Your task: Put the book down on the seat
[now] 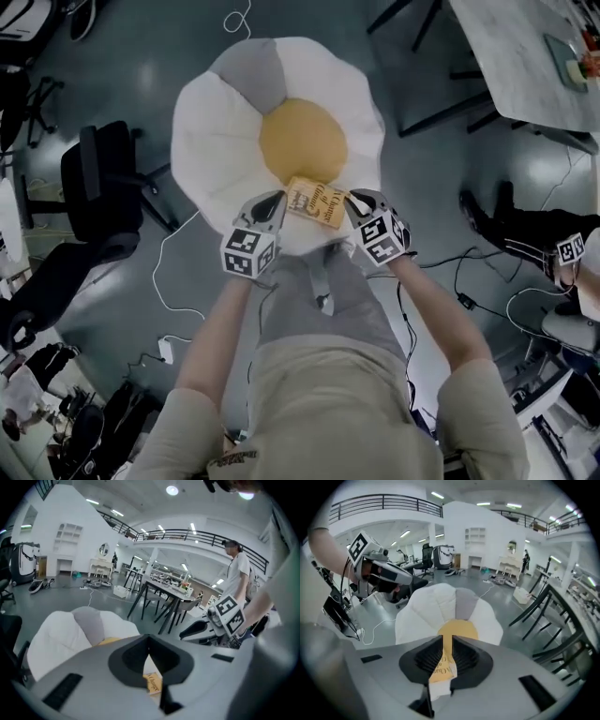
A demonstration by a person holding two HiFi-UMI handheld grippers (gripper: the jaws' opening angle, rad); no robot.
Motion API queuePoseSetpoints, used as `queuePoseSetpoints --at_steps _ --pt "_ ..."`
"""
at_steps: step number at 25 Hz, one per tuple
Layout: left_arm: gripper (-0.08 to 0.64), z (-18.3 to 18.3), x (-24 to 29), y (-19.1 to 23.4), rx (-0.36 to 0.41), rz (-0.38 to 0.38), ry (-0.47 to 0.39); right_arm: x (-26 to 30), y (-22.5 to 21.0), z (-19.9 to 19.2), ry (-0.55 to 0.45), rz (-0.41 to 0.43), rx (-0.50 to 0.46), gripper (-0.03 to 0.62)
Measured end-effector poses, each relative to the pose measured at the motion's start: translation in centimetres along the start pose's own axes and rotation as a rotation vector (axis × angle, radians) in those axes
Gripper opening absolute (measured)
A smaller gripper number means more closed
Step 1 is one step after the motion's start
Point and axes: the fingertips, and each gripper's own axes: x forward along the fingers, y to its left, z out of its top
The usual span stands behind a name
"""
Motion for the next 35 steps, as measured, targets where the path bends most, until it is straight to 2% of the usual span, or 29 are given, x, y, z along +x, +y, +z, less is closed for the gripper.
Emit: queuePoseSetpoints --at_steps 6,11,16,18,21,25,30,35 --pt "0.009 8.5 -5.1 -4.8 0.086 -0.036 -0.147 -11.1 -1.8 9.4 -0.225 -0.212 -0.067 0.049" --pt "0.009 14.3 -9.1 -7.6 0.095 -0.042 -0.252 -19.8 -0.9 16.0 -0.407 -0.284 -0.061 0.041" --pt "0.009 22.7 -14.0 -10.3 0.183 -0.03 -0.403 -28.5 -1.0 22.9 -0.588 -0.355 -0.137 0.037" --pt "0.009 25.8 -15.7 -11.2 0.201 -0.034 -0.459 -31.8 -1.2 25.1 -0.659 -0.369 -0.14 0.037" --pt "0.009 29.6 -18.1 -12.2 0.208 -0.055 -0.53 -36.1 -0.8 27.6 -0.757 -0.37 -0.084 0.035" --pt "0.009 33.1 -21.3 -13.3 0.272 -0.038 -0.588 -40.3 -0.1 29.6 -0.841 -0.368 -0.034 0.035" --pt "0.009 35.6 -24.9 -15.9 0.282 -0.035 -0.669 -44.6 0.5 31.2 -0.941 -0.36 -0.03 0.034" --pt "0.009 35.7 -26.9 -18.3 0.363 -0.003 -0.727 -47.2 2.7 31.5 -1.008 -0.291 0.008 0.017"
